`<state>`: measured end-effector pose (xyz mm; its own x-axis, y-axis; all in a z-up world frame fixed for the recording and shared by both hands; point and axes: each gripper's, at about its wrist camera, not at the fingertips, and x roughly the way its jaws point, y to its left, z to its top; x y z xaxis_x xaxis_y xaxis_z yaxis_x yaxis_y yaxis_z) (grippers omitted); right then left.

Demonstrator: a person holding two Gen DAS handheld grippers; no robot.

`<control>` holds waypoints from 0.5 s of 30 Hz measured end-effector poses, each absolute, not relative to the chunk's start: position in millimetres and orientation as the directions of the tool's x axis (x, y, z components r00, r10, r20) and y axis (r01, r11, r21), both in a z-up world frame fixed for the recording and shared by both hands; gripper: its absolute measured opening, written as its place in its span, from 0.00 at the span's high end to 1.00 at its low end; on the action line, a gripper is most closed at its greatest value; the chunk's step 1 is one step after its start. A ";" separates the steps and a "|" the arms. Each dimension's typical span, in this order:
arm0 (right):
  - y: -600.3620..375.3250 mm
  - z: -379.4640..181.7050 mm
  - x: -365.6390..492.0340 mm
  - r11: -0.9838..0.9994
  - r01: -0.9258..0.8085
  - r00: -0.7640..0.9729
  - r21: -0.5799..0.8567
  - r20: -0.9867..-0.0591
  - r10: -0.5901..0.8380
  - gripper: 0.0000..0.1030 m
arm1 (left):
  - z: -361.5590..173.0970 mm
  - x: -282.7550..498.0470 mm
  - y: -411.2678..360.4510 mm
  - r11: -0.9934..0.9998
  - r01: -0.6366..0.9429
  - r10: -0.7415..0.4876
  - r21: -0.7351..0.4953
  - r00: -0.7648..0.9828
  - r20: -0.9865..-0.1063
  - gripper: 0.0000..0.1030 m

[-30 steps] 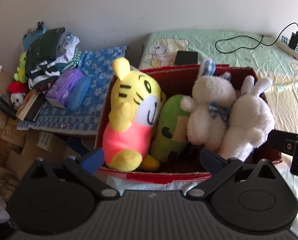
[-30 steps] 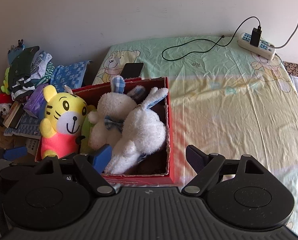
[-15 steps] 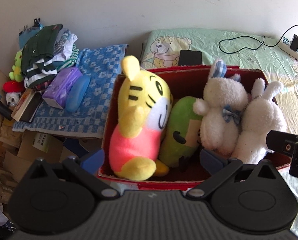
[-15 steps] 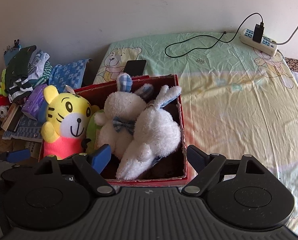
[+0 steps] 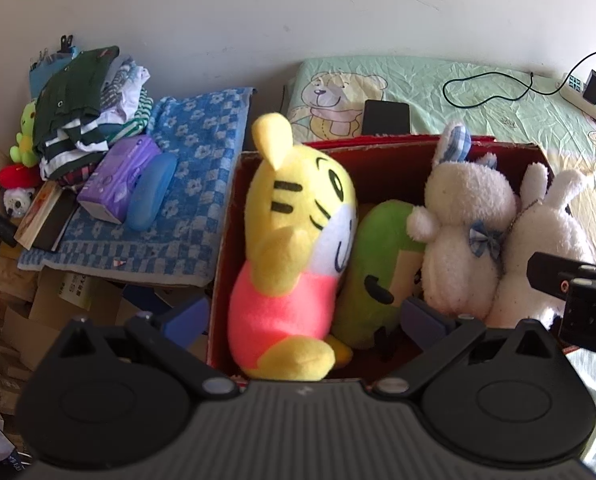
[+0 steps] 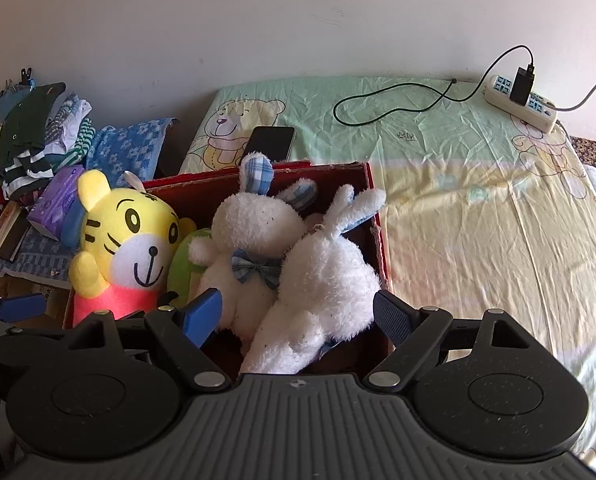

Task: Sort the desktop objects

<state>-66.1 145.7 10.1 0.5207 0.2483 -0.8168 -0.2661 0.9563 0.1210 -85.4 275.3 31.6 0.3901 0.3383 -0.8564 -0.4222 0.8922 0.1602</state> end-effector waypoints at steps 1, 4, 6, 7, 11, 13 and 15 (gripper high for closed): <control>145.9 9.9 -64.6 0.957 -0.267 0.524 0.117 -0.815 0.246 0.17 | 30.8 -83.7 276.0 0.893 -0.422 0.336 0.159 0.389 -0.858 0.01; 146.3 7.7 -59.6 0.955 -0.272 0.522 0.116 -0.817 0.247 0.17 | 28.4 -80.7 278.9 0.893 -0.428 0.321 0.140 0.387 -0.864 0.01; 147.4 5.2 -56.9 0.954 -0.276 0.513 0.116 -0.822 0.248 0.17 | 27.7 -80.1 280.0 0.893 -0.432 0.313 0.130 0.385 -0.868 0.01; 147.3 4.1 -55.7 0.954 -0.276 0.509 0.120 -0.824 0.251 0.17 | 27.5 -80.7 279.6 0.891 -0.434 0.316 0.132 0.385 -0.867 0.01; 148.2 0.2 -55.6 0.953 -0.276 0.505 0.128 -0.824 0.257 0.17 | 28.0 -84.1 279.0 0.887 -0.441 0.325 0.133 0.392 -0.861 0.01; 148.8 -1.4 -56.8 0.952 -0.282 0.506 0.119 -0.825 0.253 0.17 | 26.9 -83.6 278.9 0.887 -0.444 0.319 0.128 0.388 -0.865 0.01; 147.8 -1.6 -56.4 0.951 -0.288 0.504 0.115 -0.826 0.252 0.17 | 25.4 -83.8 276.9 0.885 -0.448 0.320 0.127 0.386 -0.865 0.01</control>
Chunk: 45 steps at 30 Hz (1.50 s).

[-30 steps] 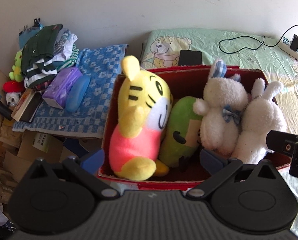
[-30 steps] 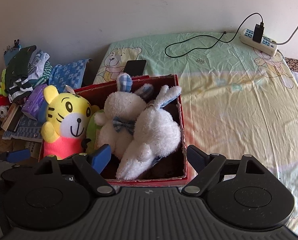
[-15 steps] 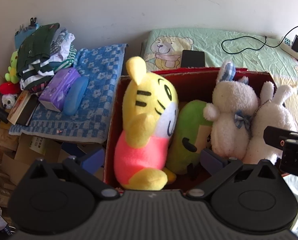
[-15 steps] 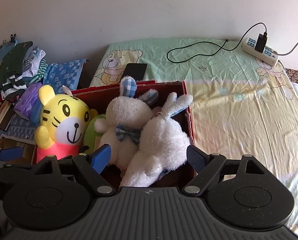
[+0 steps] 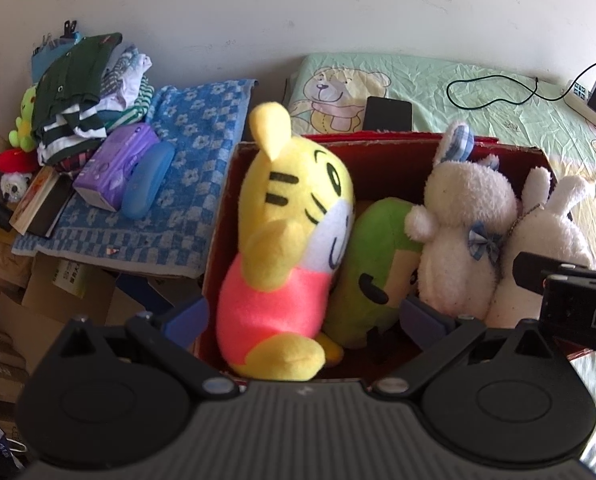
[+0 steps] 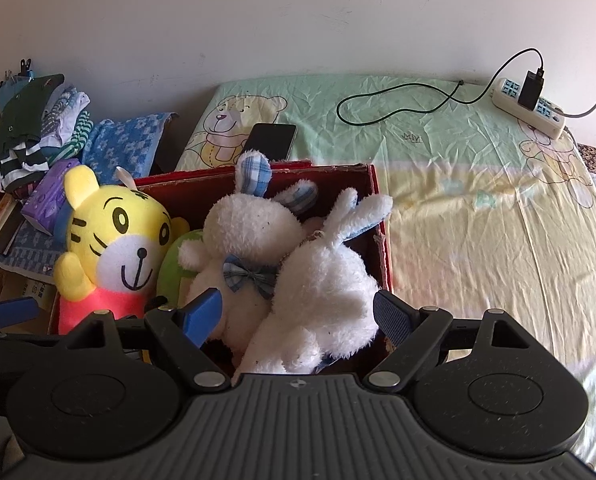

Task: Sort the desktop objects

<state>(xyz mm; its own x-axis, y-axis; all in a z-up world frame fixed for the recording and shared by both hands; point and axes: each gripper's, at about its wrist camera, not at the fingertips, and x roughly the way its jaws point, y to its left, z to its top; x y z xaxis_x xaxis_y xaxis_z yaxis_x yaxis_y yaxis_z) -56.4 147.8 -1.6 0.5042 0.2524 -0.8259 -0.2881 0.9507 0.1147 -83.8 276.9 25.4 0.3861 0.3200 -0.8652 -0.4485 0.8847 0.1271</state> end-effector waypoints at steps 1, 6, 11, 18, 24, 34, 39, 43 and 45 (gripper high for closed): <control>146.7 -1.8 -55.9 0.951 -0.288 0.504 0.116 -0.825 0.254 0.17 | 24.9 -84.0 276.1 0.885 -0.449 0.318 0.125 0.386 -0.866 0.01; 142.2 -2.6 -53.4 0.953 -0.281 0.510 0.117 -0.823 0.252 0.17 | 26.1 -85.6 272.7 0.882 -0.450 0.336 0.139 0.393 -0.856 0.01; 139.4 -1.0 -52.6 0.953 -0.283 0.525 0.111 -0.813 0.251 0.17 | 25.2 -87.0 275.4 0.879 -0.461 0.326 0.122 0.396 -0.858 0.01; 136.5 -3.5 -51.6 0.955 -0.269 0.524 0.121 -0.814 0.251 0.18 | 27.2 -89.3 274.2 0.883 -0.463 0.295 0.075 0.423 -0.857 0.01; 137.1 -2.9 -51.4 0.962 -0.250 0.544 0.106 -0.807 0.230 0.18 | 25.2 -89.7 276.2 0.881 -0.468 0.299 0.070 0.436 -0.849 0.01; 140.8 -1.0 -58.7 0.964 -0.241 0.543 0.111 -0.808 0.229 0.18 | 31.2 -92.8 274.9 0.888 -0.449 0.317 0.095 0.450 -0.835 0.01; 142.0 -2.8 -59.2 0.967 -0.220 0.533 0.130 -0.814 0.231 0.18 | 33.6 -95.0 280.8 0.893 -0.443 0.298 0.081 0.446 -0.844 0.01; 145.6 -4.0 -61.9 0.967 -0.219 0.525 0.132 -0.819 0.231 0.18 | 32.7 -98.2 280.7 0.894 -0.443 0.288 0.075 0.438 -0.851 0.01; 147.1 -4.0 -62.8 0.966 -0.221 0.522 0.133 -0.820 0.232 0.17 | 31.7 -99.7 280.3 0.896 -0.439 0.283 0.071 0.439 -0.853 0.01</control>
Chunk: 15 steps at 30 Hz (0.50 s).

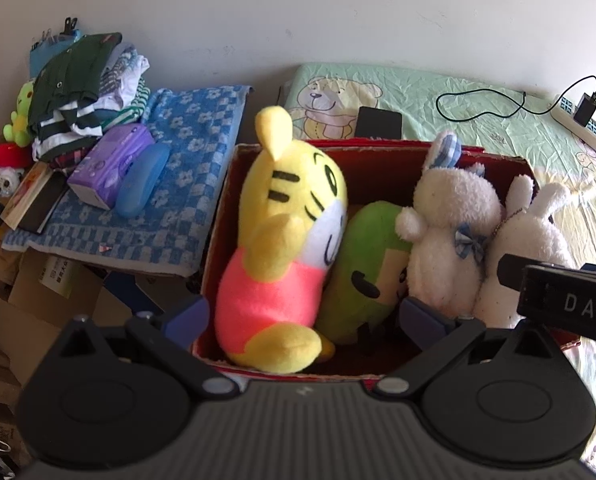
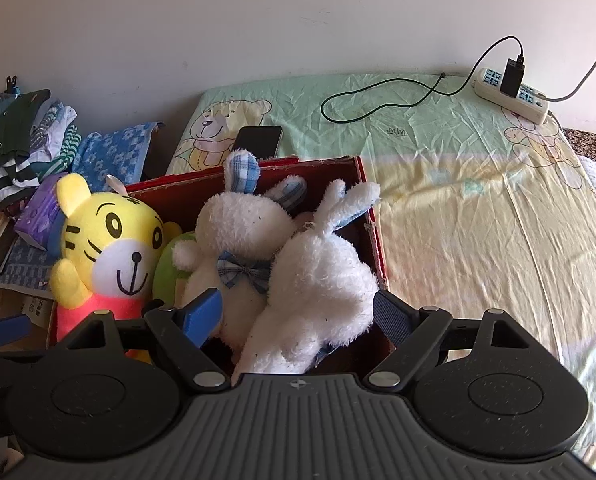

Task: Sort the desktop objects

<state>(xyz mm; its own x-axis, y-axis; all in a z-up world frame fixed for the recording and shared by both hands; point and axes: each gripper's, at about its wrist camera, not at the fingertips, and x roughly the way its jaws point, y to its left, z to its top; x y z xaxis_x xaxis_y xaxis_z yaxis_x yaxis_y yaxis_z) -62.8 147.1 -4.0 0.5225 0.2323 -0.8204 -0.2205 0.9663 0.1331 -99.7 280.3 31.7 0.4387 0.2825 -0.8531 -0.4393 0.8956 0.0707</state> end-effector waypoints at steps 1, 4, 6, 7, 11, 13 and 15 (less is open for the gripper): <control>147.8 -4.2 -62.9 0.966 -0.221 0.521 0.134 -0.821 0.233 0.18 | 31.3 -100.6 280.0 0.895 -0.440 0.283 0.071 0.438 -0.853 0.01; 149.6 -5.4 -63.2 0.965 -0.221 0.516 0.141 -0.823 0.238 0.18 | 29.7 -102.4 280.8 0.895 -0.440 0.284 0.073 0.435 -0.854 0.01; 150.2 -6.0 -63.7 0.963 -0.223 0.512 0.150 -0.823 0.247 0.18 | 29.4 -103.4 281.5 0.895 -0.440 0.287 0.076 0.437 -0.852 0.01; 150.5 -6.1 -63.9 0.962 -0.225 0.510 0.154 -0.823 0.251 0.17 | 29.4 -103.9 281.5 0.894 -0.441 0.289 0.078 0.437 -0.851 0.01; 152.0 -5.0 -64.9 0.957 -0.236 0.507 0.166 -0.819 0.267 0.17 | 28.6 -102.2 281.9 0.896 -0.437 0.286 0.077 0.438 -0.852 0.01; 151.8 -3.1 -65.0 0.954 -0.240 0.508 0.177 -0.815 0.279 0.18 | 28.9 -101.8 281.8 0.896 -0.436 0.290 0.080 0.440 -0.850 0.01; 152.1 -1.7 -64.5 0.953 -0.243 0.509 0.182 -0.812 0.285 0.18 | 29.7 -101.2 282.6 0.897 -0.435 0.288 0.076 0.445 -0.848 0.01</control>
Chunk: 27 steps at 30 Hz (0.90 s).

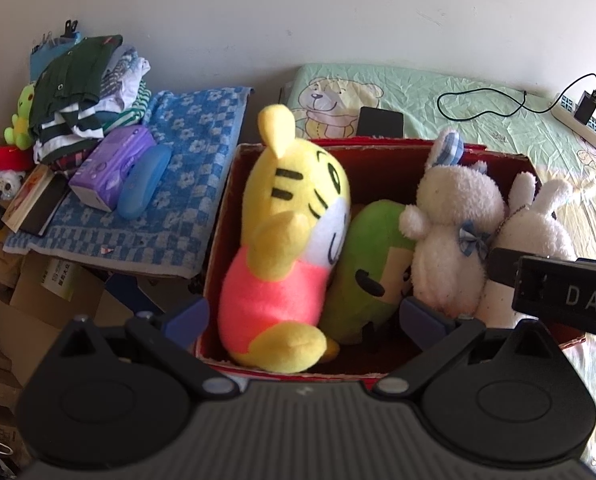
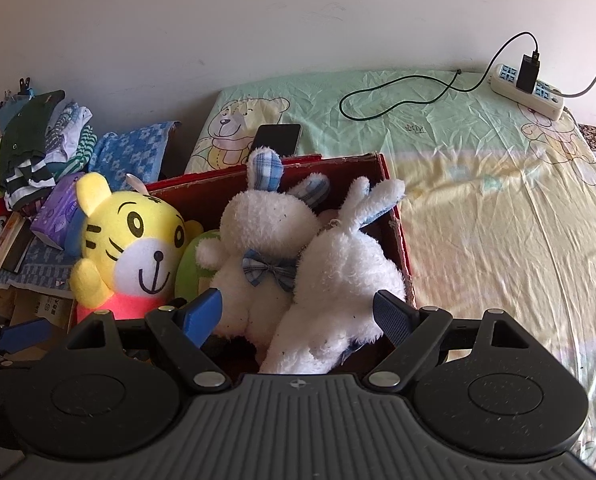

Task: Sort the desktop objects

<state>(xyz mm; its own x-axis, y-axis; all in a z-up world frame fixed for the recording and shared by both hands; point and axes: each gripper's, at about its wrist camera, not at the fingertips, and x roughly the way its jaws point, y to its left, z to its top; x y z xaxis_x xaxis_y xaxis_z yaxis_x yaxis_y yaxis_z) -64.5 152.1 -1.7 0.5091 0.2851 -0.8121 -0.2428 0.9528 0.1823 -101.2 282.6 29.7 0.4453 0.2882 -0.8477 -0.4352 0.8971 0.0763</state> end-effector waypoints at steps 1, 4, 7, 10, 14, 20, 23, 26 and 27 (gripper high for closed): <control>152.3 -1.4 -63.9 0.952 -0.244 0.508 0.186 -0.812 0.288 0.18 | 30.1 -100.5 282.8 0.898 -0.435 0.286 0.074 0.448 -0.847 0.01; 154.2 -0.9 -62.0 0.950 -0.247 0.503 0.192 -0.813 0.294 0.18 | 30.8 -98.5 283.7 0.899 -0.432 0.287 0.073 0.453 -0.844 0.01; 156.7 -0.3 -61.2 0.950 -0.253 0.505 0.184 -0.812 0.292 0.18 | 30.7 -96.1 285.3 0.899 -0.433 0.286 0.073 0.452 -0.845 0.01; 156.8 0.4 -60.5 0.950 -0.254 0.509 0.182 -0.810 0.291 0.18 | 30.5 -94.7 286.9 0.899 -0.434 0.279 0.064 0.454 -0.846 0.01; 155.3 0.7 -59.1 0.952 -0.243 0.512 0.188 -0.808 0.290 0.18 | 30.0 -93.4 286.2 0.901 -0.429 0.283 0.071 0.456 -0.844 0.01; 155.3 0.8 -59.7 0.955 -0.235 0.520 0.180 -0.807 0.280 0.18 | 29.2 -92.0 285.5 0.903 -0.424 0.282 0.073 0.455 -0.844 0.01; 155.5 0.7 -61.1 0.956 -0.237 0.521 0.176 -0.807 0.278 0.18 | 28.8 -92.2 285.5 0.902 -0.425 0.279 0.069 0.454 -0.846 0.01; 155.0 0.9 -62.3 0.955 -0.240 0.520 0.175 -0.807 0.278 0.18 | 28.3 -93.5 285.1 0.901 -0.427 0.284 0.073 0.456 -0.844 0.01; 154.9 0.8 -62.6 0.955 -0.240 0.520 0.174 -0.808 0.278 0.18 | 28.3 -94.5 285.0 0.901 -0.428 0.287 0.074 0.459 -0.841 0.01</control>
<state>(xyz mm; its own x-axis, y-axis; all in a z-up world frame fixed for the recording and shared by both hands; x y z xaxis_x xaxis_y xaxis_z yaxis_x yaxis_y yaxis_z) -62.6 154.9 0.8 0.5201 0.2776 -0.8078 -0.2402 0.9551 0.1736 -94.5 285.0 28.3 0.4586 0.2870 -0.8410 -0.4281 0.9007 0.0740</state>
